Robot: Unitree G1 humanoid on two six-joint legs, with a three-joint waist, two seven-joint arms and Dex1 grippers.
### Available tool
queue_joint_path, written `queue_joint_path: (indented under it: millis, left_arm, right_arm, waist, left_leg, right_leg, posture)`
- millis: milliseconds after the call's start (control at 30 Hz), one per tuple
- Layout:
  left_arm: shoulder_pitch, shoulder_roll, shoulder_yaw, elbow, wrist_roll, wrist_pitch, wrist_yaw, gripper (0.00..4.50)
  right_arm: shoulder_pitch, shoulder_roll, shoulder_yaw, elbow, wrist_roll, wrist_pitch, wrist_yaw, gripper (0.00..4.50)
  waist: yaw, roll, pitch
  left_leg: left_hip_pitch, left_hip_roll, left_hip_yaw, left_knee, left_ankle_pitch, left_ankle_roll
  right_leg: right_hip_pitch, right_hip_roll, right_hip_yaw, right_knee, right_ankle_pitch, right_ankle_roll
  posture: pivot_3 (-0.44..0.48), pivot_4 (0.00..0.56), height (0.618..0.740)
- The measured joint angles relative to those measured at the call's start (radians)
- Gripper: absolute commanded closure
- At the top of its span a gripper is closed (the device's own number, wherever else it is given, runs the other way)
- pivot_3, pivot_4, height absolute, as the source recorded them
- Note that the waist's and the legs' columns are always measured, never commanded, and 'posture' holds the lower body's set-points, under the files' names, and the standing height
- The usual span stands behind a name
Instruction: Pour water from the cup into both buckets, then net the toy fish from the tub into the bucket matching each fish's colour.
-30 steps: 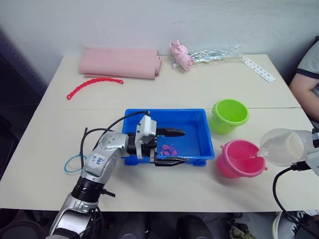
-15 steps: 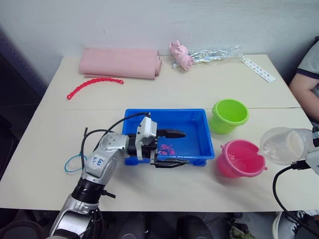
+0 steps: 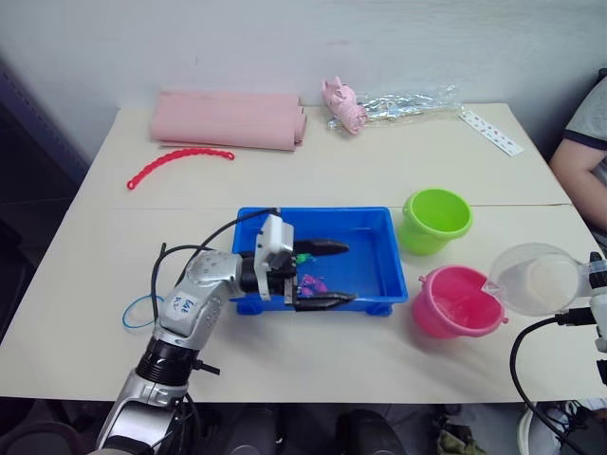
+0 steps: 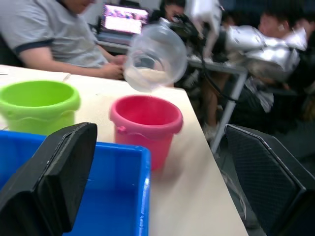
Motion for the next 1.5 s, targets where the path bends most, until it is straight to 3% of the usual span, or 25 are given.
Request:
queue_joint_path:
  millis: [200,333,467,733,1167,1500]
  left_arm:
    - [-0.001,0.056,0.047,-0.026,-0.014,0.015,-0.007,0.00]
    - [-0.018,0.078,0.084,-0.026,-0.048,0.060,0.006,0.00]
    - [-0.063,0.100,0.134,-0.021,-0.092,0.151,0.044,0.00]
    - [-0.099,0.108,0.133,0.052,-0.040,0.070,0.039,0.00]
    - [-0.104,0.082,0.104,0.057,0.020,-0.007,0.050,0.00]
    - [-0.066,0.091,0.100,0.052,0.053,-0.045,0.060,0.00]
  right_arm:
    - [-0.089,-0.004,-0.018,0.002,0.120,0.113,-0.003,4.46]
    - [-0.163,-0.068,-0.015,0.015,0.145,0.173,0.000,4.46]
    - [-0.309,-0.142,0.014,0.086,0.145,0.212,0.003,4.46]
    - [-0.603,-0.194,0.161,0.299,0.146,0.364,-0.011,4.46]
    - [-0.779,-0.329,0.387,0.712,-0.074,0.098,-0.016,4.46]
    - [-0.856,-0.338,0.467,0.798,-0.189,0.009,-0.075,4.46]
  waist:
    - [-0.002,0.000,0.000]
    - [-0.002,0.000,0.000]
    - [-0.002,0.000,0.000]
    - [-0.001,0.000,0.000]
    - [-0.009,0.000,0.000]
    - [-0.024,0.000,0.000]
  left_leg:
    - [0.000,0.000,0.000,0.000,0.000,0.000]
    - [0.000,0.000,0.000,0.000,0.000,0.000]
    - [0.000,0.000,0.000,0.001,0.001,0.001]
    - [-0.002,0.000,0.000,0.000,0.001,0.001]
    - [-0.003,0.000,0.000,0.000,0.001,0.002]
    - [-0.003,0.000,0.000,0.000,0.001,0.002]
  right_leg:
    - [0.000,0.000,0.000,0.000,0.000,0.000]
    - [0.000,0.000,0.000,0.000,0.000,0.000]
    - [0.000,0.000,0.000,0.000,0.000,0.000]
    - [-0.001,0.000,-0.001,0.004,0.000,0.000]
    - [-0.001,0.000,-0.003,0.003,0.000,0.000]
    - [-0.001,0.000,-0.003,0.003,0.000,0.000]
  posture:
    - [0.000,0.150,0.740]
    - [0.000,0.150,0.740]
    - [0.000,0.150,0.740]
    - [0.000,0.150,0.740]
    - [0.000,0.150,0.740]
    - [0.000,0.150,0.740]
